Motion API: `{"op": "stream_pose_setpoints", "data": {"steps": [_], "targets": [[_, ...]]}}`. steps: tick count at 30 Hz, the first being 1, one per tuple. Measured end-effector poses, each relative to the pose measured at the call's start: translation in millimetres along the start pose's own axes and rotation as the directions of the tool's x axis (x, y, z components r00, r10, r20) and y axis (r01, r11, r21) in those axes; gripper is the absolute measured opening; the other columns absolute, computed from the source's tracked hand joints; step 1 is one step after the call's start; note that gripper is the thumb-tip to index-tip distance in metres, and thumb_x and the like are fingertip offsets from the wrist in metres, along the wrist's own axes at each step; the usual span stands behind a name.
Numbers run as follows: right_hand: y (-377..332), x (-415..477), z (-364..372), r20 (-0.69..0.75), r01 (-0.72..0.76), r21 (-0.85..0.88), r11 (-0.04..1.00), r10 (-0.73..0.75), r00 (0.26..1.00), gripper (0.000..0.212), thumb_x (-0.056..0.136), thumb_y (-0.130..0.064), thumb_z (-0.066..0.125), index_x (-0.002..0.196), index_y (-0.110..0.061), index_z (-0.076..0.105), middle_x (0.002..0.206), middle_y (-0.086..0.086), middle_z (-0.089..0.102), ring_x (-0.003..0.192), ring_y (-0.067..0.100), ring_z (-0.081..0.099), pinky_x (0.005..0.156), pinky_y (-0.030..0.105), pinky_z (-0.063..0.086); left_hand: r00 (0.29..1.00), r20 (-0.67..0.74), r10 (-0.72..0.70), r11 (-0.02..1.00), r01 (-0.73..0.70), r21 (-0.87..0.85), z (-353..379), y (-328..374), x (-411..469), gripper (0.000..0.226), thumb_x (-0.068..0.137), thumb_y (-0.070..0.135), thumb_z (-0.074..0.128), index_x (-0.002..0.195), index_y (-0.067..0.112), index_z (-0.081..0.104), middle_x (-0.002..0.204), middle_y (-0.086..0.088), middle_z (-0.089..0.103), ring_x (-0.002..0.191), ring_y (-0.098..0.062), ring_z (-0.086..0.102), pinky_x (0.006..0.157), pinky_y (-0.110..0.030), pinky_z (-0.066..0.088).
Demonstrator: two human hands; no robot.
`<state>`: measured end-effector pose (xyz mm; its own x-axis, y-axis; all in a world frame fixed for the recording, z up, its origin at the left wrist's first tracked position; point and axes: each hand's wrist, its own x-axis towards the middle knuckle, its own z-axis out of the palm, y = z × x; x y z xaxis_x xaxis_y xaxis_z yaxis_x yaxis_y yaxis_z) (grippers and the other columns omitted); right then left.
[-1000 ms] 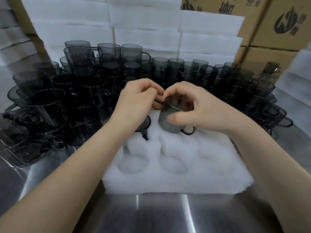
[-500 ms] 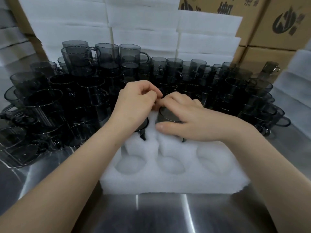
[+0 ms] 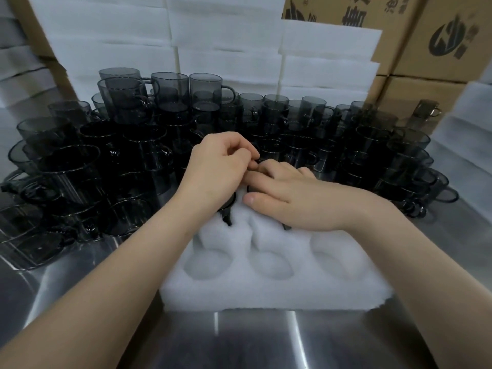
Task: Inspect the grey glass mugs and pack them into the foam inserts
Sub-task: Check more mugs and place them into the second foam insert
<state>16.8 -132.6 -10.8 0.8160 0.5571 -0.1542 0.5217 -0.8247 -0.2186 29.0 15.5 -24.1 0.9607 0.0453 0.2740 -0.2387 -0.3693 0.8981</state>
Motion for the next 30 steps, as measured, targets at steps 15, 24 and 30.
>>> {"op": "stream_pose_setpoints", "data": {"steps": [15,24,30], "targets": [[3,2,7,-0.042,-0.013,-0.001,1.000,0.013,0.999,0.049,0.094,-0.054,0.023,0.142,-0.046,0.023,0.146,-0.008,0.023,0.136,0.016,0.017,0.109,0.042,0.011,0.999,0.005,0.042,0.998,-0.042,0.048,2,-3,2,0.032,0.082,0.004,0.049,0.072,0.026,0.070,0.071,0.009,0.072,0.072,-0.007,0.066,0.068,-0.018,0.051],[37,-5,-15,-0.083,0.143,0.462,0.876,-0.117,0.990,0.039,0.083,-0.031,0.074,0.120,-0.037,0.064,0.126,-0.011,0.046,0.124,-0.001,0.044,0.114,0.031,0.032,1.000,0.013,0.026,0.999,-0.027,0.037,0,-3,2,0.032,0.082,0.001,0.048,0.072,0.023,0.069,0.068,0.004,0.071,0.073,-0.014,0.069,0.080,-0.036,0.057],[43,-2,-17,0.036,0.113,0.499,0.859,-0.150,0.988,0.052,0.078,-0.027,0.078,0.122,-0.043,0.057,0.124,-0.027,0.051,0.121,-0.007,0.048,0.108,0.027,0.039,1.000,0.012,0.028,0.997,-0.028,0.069,1,-1,0,0.030,0.082,0.004,0.049,0.074,0.024,0.070,0.069,0.006,0.072,0.071,-0.009,0.068,0.078,-0.032,0.057]]}}
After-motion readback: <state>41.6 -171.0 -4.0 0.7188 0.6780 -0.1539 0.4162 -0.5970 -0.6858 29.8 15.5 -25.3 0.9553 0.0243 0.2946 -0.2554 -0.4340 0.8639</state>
